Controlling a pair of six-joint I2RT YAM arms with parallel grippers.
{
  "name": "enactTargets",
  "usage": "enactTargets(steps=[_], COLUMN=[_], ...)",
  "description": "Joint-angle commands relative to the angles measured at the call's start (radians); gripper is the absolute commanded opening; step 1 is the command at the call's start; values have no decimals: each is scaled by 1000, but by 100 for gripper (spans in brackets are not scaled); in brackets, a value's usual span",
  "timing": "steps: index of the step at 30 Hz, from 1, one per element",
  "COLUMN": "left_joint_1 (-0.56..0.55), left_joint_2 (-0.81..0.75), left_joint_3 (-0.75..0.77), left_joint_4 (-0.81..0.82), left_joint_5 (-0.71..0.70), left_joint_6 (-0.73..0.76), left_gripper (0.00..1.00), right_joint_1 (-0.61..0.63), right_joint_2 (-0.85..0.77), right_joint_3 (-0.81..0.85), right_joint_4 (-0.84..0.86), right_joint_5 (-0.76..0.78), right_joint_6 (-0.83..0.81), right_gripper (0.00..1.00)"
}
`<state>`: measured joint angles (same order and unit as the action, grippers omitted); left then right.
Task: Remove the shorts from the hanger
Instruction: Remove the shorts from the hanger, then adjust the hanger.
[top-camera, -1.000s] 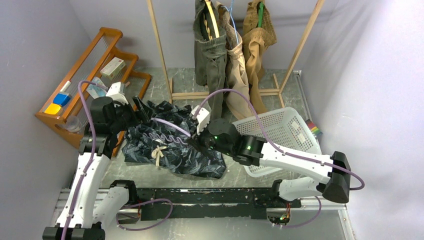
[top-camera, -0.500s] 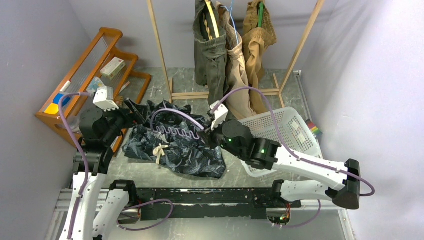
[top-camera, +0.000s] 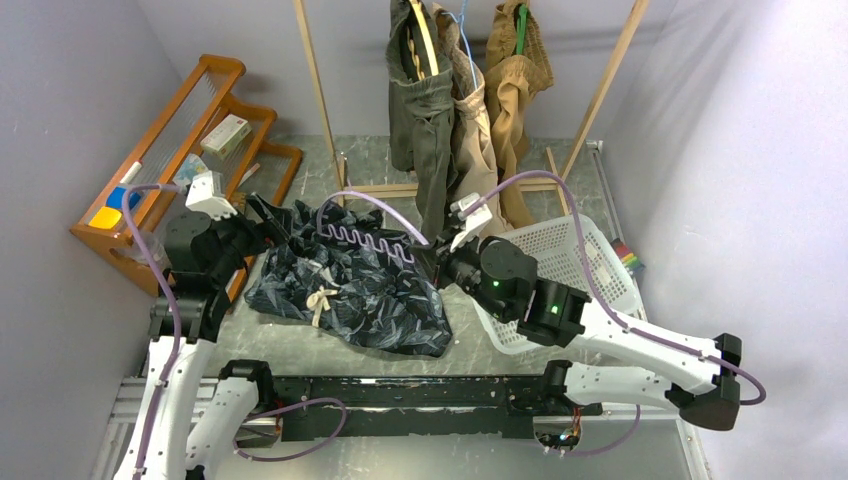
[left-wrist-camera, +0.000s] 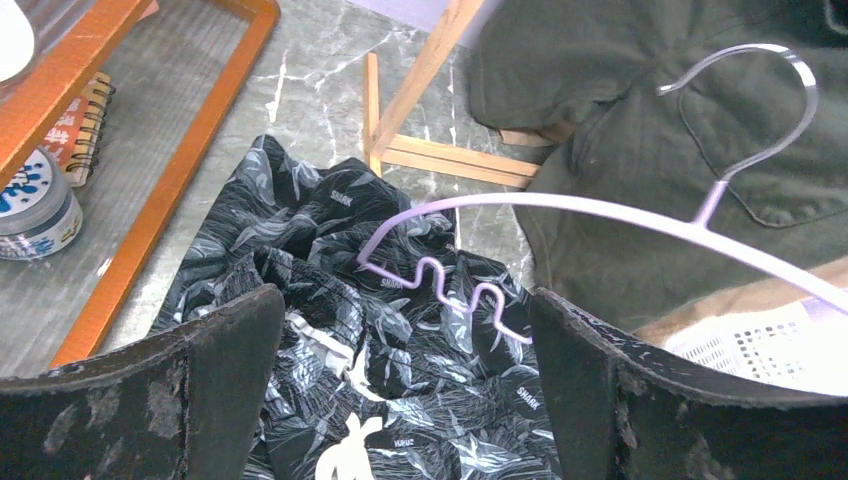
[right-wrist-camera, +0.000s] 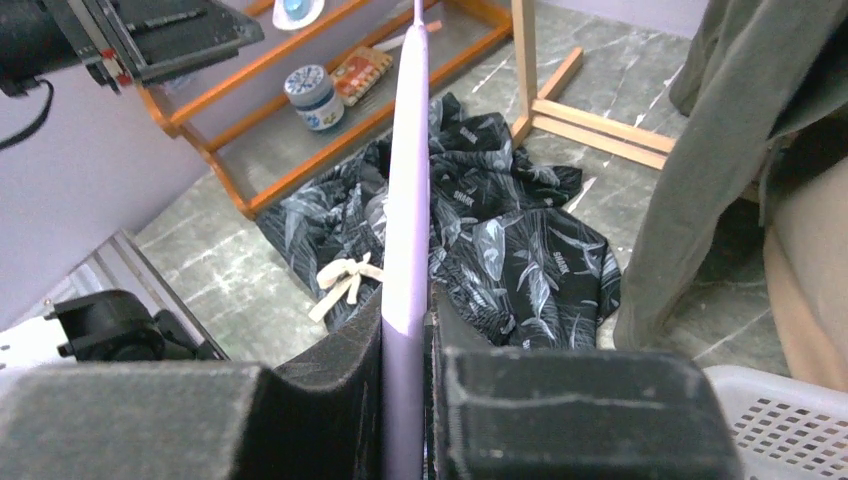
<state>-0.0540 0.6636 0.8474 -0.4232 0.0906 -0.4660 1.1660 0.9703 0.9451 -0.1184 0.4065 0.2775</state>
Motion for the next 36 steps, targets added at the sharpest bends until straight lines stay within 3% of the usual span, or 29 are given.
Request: enactTargets(steps=[1, 8, 15, 33, 36], left_joint_1=[2, 2, 2, 2, 2], left_joint_2=[3, 35, 55, 59, 67], left_joint_3=[-7, -15, -15, -24, -23], left_joint_4=[-17, -27, -29, -45, -42], left_joint_5=[-53, -74, -59, -48, -30], left_joint_6=[-21, -38, -32, -21, -28], left_gripper=[96, 97, 97, 97, 97], right_joint_1=[-1, -1, -2, 0, 0], right_joint_2=[-37, -3, 66, 120, 145], right_joint_3=[24, 109, 189, 261, 292], right_joint_4=[66, 60, 164, 476, 452], right_joint_5=[112, 237, 296, 290, 288], right_joint_6=[-11, -98, -228, -381, -399], right_gripper=[0, 0, 0, 0, 0])
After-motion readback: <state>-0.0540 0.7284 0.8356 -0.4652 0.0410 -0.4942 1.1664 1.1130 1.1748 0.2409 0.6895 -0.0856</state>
